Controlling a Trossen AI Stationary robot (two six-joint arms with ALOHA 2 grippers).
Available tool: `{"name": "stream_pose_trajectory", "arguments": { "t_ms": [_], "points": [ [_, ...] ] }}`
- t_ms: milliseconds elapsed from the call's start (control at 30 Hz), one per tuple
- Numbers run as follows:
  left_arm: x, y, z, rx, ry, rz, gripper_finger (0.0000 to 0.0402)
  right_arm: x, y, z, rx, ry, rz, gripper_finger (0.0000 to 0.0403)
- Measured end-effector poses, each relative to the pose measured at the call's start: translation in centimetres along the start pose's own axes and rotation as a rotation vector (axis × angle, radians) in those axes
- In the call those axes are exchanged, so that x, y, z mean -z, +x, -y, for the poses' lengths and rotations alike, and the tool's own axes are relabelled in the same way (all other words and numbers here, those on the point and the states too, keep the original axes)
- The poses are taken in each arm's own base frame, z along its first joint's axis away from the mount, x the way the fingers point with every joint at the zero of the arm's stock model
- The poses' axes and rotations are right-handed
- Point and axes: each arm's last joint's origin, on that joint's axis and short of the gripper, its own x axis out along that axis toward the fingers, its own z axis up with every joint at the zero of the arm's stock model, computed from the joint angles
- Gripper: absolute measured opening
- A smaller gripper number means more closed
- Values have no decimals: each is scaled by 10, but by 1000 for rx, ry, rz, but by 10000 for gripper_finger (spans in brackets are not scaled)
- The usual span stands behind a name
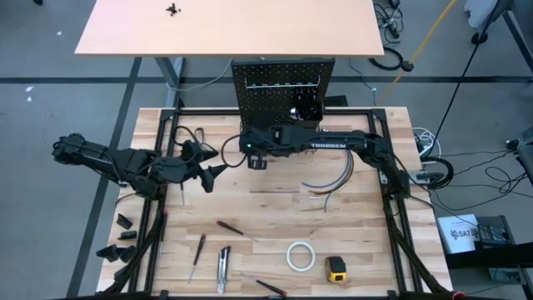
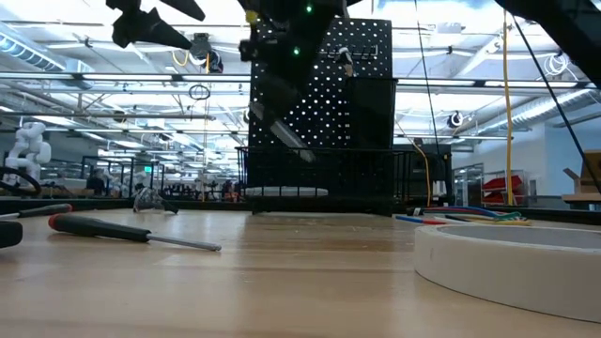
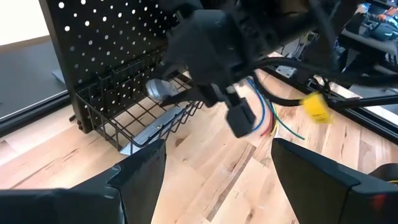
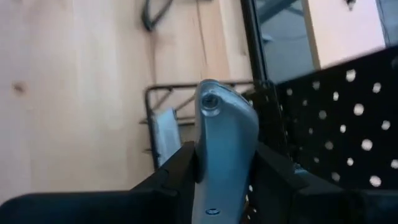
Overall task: Hang tools onto peg board
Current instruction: Put the silver cutter into the wire basket on the pegboard, then hang the measuring tape on the wire basket on the peg board
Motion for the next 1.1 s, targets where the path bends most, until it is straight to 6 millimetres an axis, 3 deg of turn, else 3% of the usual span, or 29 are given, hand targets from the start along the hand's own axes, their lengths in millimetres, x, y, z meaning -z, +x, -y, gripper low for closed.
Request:
{"name": "stream_pose_trajectory", "arguments": {
  "t_ms": [600,667,900,1000,1100],
  "points": [
    [0,0,1,31,-26,-15,292,15,9,13,25,46,-125,114],
    [0,0,1,31,-24,-15,292,15,9,13,25,47,-126,140],
    [0,0,1,34,1,-18,292,15,9,13,31,110,-122,308],
    [0,0,1,34,19,-18,292,14,9,14,34,123,-109,338],
    [0,0,1,36,30,-19,292,9,4,13,36,127,-72,343]
  ]
}}
